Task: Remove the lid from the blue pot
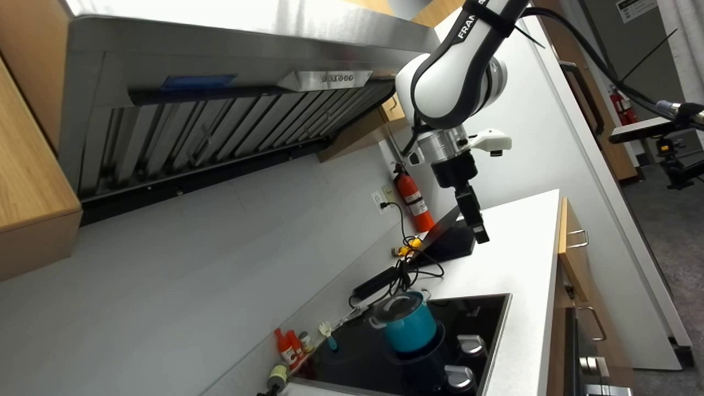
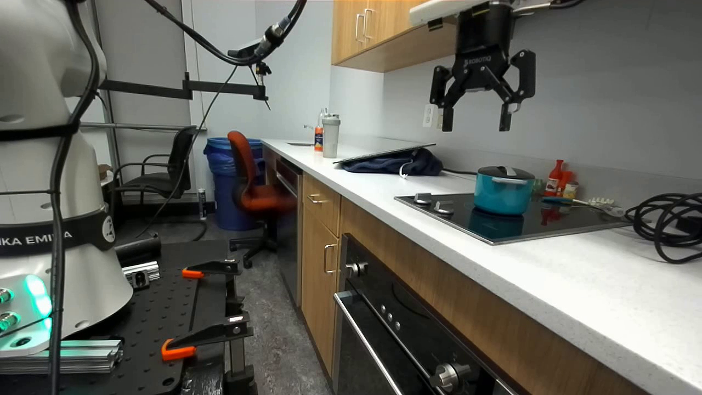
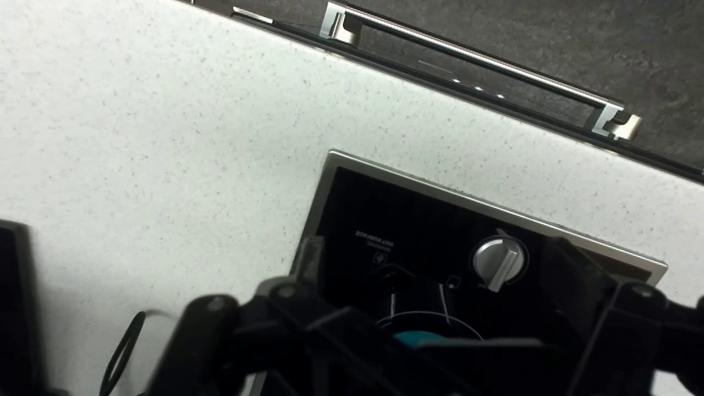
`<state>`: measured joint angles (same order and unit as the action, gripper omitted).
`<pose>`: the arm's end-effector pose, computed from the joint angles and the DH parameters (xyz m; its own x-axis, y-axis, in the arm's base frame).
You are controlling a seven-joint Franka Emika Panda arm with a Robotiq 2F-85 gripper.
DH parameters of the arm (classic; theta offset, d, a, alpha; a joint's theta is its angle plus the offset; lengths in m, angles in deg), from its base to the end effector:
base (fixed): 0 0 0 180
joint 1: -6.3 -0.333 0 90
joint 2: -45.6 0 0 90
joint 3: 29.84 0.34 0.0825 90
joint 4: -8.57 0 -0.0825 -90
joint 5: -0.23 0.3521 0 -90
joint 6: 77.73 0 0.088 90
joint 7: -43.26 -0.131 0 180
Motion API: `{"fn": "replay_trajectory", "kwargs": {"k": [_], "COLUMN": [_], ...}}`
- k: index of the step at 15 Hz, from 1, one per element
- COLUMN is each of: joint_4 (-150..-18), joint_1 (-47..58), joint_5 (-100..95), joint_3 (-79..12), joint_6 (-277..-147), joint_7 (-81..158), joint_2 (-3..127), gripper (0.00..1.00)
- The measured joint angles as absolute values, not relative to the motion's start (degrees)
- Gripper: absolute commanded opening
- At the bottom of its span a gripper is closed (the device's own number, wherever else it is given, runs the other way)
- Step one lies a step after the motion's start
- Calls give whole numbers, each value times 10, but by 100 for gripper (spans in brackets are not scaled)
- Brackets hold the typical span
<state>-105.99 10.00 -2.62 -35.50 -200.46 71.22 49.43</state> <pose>0.5440 -0.0919 0.4482 0.9378 0.3446 0.0429 0.3406 -0.9368 0.0797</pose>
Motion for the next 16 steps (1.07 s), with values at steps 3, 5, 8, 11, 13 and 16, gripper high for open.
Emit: {"fn": "replay_trajectory", "kwargs": {"k": [3,5,8,11,13,16], "joint_4": [-1059,-1059,-1059,-1059,-1059,-1054], "joint_1": [100,100,100,100,100,100], "joint_5": [-26,-26,-26,-25,-24,-23], "joint_3": [-353,-350,-340,-325,-316,-306], "joint_6": [-2016,-2034,-2075,-2119,-2143,-2174], "joint_7": [733,744,759,764,765,766], "joint_2": [510,520,536,553,563,577], "gripper": [100,100,100,100,100,100]}}
